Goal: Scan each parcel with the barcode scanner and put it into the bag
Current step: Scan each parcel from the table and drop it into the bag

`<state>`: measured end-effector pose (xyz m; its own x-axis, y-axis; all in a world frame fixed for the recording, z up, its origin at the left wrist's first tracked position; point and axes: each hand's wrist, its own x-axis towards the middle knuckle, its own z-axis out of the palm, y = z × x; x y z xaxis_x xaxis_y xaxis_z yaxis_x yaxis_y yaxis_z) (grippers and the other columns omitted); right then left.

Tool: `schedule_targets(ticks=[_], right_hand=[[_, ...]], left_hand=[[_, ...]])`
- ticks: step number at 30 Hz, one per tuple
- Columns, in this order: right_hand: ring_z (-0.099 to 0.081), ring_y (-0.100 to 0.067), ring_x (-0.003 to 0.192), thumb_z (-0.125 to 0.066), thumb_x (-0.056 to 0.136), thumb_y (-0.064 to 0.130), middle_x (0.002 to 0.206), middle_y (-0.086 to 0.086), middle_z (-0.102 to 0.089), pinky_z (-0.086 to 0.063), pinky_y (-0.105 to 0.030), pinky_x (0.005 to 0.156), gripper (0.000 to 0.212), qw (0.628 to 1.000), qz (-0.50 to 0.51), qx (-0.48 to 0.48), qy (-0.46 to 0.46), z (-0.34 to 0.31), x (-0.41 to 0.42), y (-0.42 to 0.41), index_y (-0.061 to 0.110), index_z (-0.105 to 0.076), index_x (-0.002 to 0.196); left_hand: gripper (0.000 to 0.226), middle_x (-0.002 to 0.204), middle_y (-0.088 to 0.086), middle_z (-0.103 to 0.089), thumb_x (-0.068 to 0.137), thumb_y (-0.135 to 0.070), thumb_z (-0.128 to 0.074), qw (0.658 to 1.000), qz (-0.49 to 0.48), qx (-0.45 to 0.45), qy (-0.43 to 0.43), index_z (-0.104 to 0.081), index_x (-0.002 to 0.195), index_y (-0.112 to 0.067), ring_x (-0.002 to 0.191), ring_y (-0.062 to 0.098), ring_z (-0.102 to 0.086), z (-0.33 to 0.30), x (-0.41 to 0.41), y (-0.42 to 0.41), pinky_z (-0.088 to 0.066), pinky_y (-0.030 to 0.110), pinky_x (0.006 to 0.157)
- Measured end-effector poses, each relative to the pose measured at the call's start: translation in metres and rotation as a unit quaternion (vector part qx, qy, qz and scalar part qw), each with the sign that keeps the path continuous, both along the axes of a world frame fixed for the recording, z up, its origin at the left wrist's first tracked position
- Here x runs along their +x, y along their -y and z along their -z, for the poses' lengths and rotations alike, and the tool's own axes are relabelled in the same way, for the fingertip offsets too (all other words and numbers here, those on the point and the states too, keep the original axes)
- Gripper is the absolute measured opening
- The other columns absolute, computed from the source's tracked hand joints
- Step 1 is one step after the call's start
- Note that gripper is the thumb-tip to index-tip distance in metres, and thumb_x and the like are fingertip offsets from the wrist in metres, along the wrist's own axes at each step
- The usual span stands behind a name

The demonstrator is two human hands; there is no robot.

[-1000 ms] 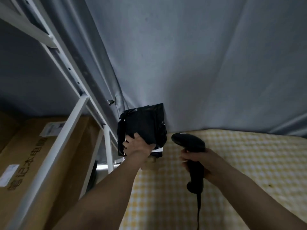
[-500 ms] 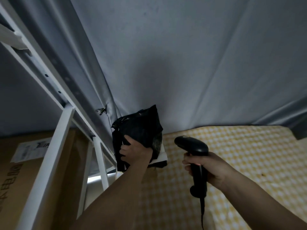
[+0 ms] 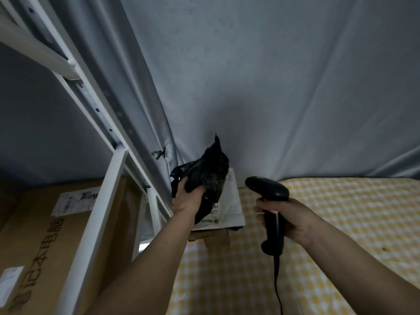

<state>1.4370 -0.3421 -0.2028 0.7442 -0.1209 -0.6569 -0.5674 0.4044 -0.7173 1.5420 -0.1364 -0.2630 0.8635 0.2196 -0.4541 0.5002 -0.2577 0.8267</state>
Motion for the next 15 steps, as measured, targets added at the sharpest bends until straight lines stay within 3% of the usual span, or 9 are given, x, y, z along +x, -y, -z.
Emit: schedule_targets(ticks=[4, 7, 11, 13, 15], right_hand=[[-0.060, -0.027, 0.070, -0.066, 0.081, -0.005, 0.084, -0.018, -0.066, -0.049, -0.035, 0.065, 0.021, 1.000, 0.004, 0.015, 0.026, -0.004, 0.006, -0.007, -0.004, -0.062, 0.102], [-0.063, -0.025, 0.071, -0.067, 0.080, -0.003, 0.085, -0.015, -0.070, -0.049, -0.034, 0.064, 0.019, 0.999, 0.001, 0.016, 0.034, -0.006, 0.009, -0.014, -0.001, -0.065, 0.099], [-0.065, -0.028, 0.083, -0.070, 0.077, -0.001, 0.093, -0.015, -0.069, -0.050, -0.039, 0.077, 0.019, 0.999, 0.007, 0.025, 0.045, -0.007, 0.012, -0.021, 0.002, -0.066, 0.095], [-0.064, -0.029, 0.091, -0.071, 0.076, 0.000, 0.097, -0.015, -0.067, -0.049, -0.042, 0.089, 0.019, 0.998, 0.011, 0.035, 0.055, -0.008, 0.013, -0.022, 0.003, -0.066, 0.093], [-0.063, -0.030, 0.096, -0.073, 0.072, 0.002, 0.099, -0.014, -0.067, -0.048, -0.041, 0.091, 0.021, 0.996, 0.013, 0.049, 0.070, -0.010, 0.013, -0.022, 0.005, -0.067, 0.093]], left_hand=[[0.040, 0.122, 0.010, -0.065, 0.088, -0.020, -0.061, 0.954, -0.047, -0.295, -0.017, -0.059, 0.129, -0.023, 0.105, 0.027, -0.062, -0.018, -0.012, -0.012, -0.050, 0.038, 0.092], [0.039, 0.126, 0.012, -0.064, 0.092, -0.027, -0.051, 0.882, -0.050, -0.464, -0.064, -0.061, 0.127, -0.013, 0.119, 0.029, -0.057, -0.030, -0.021, -0.018, -0.041, 0.042, 0.107], [0.050, 0.130, 0.018, -0.061, 0.084, -0.036, -0.054, 0.825, -0.049, -0.558, -0.077, -0.061, 0.128, -0.014, 0.126, 0.037, -0.051, -0.031, -0.035, -0.020, -0.035, 0.051, 0.110], [0.057, 0.130, 0.020, -0.061, 0.080, -0.039, -0.056, 0.809, -0.043, -0.581, -0.080, -0.060, 0.129, -0.012, 0.123, 0.039, -0.052, -0.029, -0.042, -0.019, -0.037, 0.053, 0.107], [0.063, 0.128, 0.021, -0.061, 0.074, -0.041, -0.056, 0.803, -0.035, -0.589, -0.085, -0.061, 0.129, -0.010, 0.123, 0.040, -0.053, -0.028, -0.048, -0.017, -0.037, 0.056, 0.107]])
